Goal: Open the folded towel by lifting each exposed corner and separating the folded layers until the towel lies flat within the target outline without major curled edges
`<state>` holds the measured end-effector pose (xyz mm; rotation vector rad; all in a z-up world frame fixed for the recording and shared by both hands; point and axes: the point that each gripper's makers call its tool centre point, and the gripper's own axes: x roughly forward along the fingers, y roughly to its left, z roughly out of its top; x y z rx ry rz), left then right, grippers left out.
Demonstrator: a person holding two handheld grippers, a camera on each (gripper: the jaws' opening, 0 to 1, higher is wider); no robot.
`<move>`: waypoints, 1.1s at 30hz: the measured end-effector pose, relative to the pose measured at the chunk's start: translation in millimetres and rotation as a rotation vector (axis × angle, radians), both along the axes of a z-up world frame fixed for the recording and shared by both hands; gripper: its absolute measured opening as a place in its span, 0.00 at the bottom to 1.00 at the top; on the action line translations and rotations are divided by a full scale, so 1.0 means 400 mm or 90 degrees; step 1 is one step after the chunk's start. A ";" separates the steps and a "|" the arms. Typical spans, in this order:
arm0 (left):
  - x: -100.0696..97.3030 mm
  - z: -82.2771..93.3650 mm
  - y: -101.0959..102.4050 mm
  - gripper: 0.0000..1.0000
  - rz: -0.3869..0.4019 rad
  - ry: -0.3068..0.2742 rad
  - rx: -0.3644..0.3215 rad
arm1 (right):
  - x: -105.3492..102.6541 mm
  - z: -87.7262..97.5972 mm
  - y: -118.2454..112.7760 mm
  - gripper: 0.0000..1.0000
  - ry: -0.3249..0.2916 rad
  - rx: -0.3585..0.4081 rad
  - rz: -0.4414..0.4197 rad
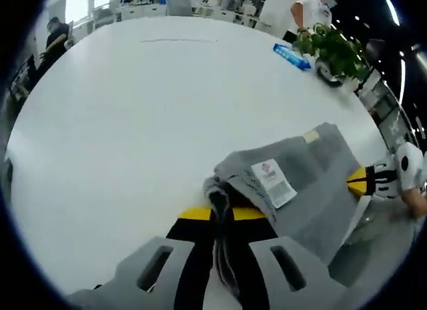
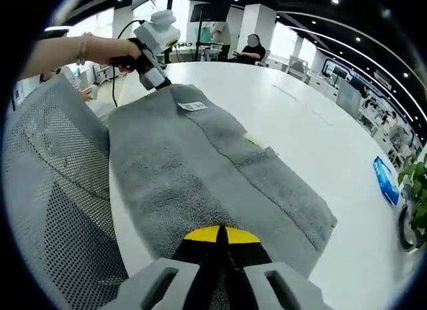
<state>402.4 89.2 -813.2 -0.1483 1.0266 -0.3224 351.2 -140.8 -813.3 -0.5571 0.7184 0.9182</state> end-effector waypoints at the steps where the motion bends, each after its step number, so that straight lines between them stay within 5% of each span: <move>1: 0.003 0.005 0.002 0.07 -0.001 0.000 0.002 | 0.000 0.001 0.000 0.00 0.001 0.001 -0.002; 6: 0.010 0.060 0.010 0.07 0.010 -0.038 0.014 | 0.001 0.001 -0.002 0.00 0.010 0.011 -0.011; 13: -0.009 0.216 0.004 0.08 0.018 -0.191 0.054 | 0.001 0.001 -0.002 0.00 0.008 0.016 -0.005; 18: -0.022 0.297 -0.085 0.10 0.000 -0.257 -0.025 | 0.001 0.002 0.000 0.00 0.003 0.019 0.000; 20: -0.035 0.284 -0.142 0.13 -0.011 -0.232 -0.072 | 0.001 0.002 0.000 0.00 0.004 0.023 0.000; 25: -0.051 0.186 -0.243 0.13 -0.065 -0.174 -0.090 | 0.001 0.002 -0.002 0.00 0.012 0.053 -0.006; 28: -0.065 0.132 -0.311 0.14 -0.090 -0.102 -0.133 | -0.001 0.003 0.001 0.00 0.004 0.057 0.006; 33: -0.040 0.047 -0.332 0.13 -0.146 -0.108 -0.031 | -0.002 0.004 0.002 0.00 -0.008 0.059 0.021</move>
